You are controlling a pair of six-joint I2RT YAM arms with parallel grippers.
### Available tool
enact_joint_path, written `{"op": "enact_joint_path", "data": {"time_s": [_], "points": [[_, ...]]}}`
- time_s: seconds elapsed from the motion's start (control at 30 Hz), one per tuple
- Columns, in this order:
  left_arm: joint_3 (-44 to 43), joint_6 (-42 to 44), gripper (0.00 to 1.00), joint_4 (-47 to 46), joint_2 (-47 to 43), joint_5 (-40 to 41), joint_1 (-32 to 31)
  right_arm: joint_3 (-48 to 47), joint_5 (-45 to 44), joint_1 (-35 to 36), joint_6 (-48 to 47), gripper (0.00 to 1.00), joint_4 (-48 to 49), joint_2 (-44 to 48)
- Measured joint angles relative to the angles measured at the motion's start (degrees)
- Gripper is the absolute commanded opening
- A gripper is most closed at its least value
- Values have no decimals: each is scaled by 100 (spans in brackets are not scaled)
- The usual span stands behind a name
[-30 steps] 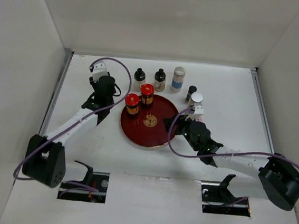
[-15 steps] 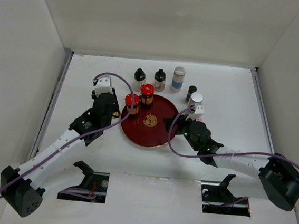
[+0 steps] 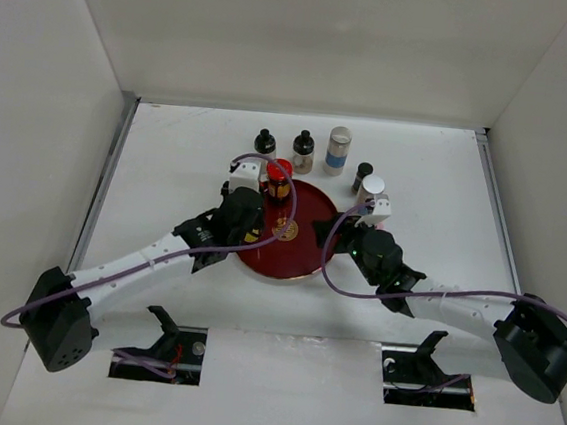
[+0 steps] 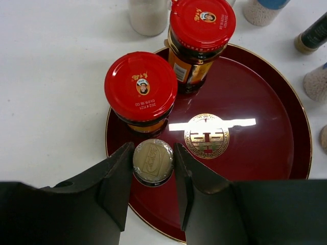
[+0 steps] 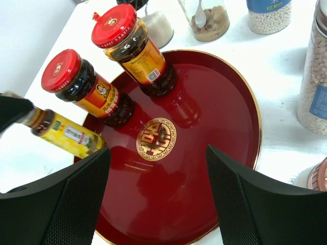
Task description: Organize the condiment bottles
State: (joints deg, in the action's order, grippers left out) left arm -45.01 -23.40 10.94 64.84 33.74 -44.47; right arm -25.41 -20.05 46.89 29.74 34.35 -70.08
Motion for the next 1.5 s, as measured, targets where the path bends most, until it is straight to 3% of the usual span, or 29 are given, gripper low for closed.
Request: {"op": "enact_joint_path", "data": {"time_s": [0.13,0.23,0.37,0.53,0.63,0.83,1.0,1.23,1.43,1.5], "points": [[15,2,27,-188,258,0,-26,2,-9,-15,-2,78,0,0],[125,2,37,-332,289,2,-33,2,-11,-46,-20,73,0,0],[229,24,50,-494,275,26,-33,2,-15,-109,-42,61,0,0],[308,50,72,-673,118,20,-26,2,-48,-129,-101,33,-4,0],[339,92,78,-863,-94,17,-28,-2,-50,-144,-129,27,-85,46],[688,166,78,-1814,-802,15,33,-369,-46,-153,-146,32,-400,76],[1316,22,75,-2881,-1019,9,387,-1373,24,-343,-221,39,-748,-490],[2304,-516,75,-3652,-1108,-153,1215,-3545,304,-758,-684,48,-1696,-1954],[2868,-1217,75,-4105,-1117,-354,1641,-6022,710,-872,-1086,64,-2693,-3460],[2951,-1370,75,-4199,-1117,-466,1733,-6767,828,-876,-1204,64,-2988,-3943]]}}
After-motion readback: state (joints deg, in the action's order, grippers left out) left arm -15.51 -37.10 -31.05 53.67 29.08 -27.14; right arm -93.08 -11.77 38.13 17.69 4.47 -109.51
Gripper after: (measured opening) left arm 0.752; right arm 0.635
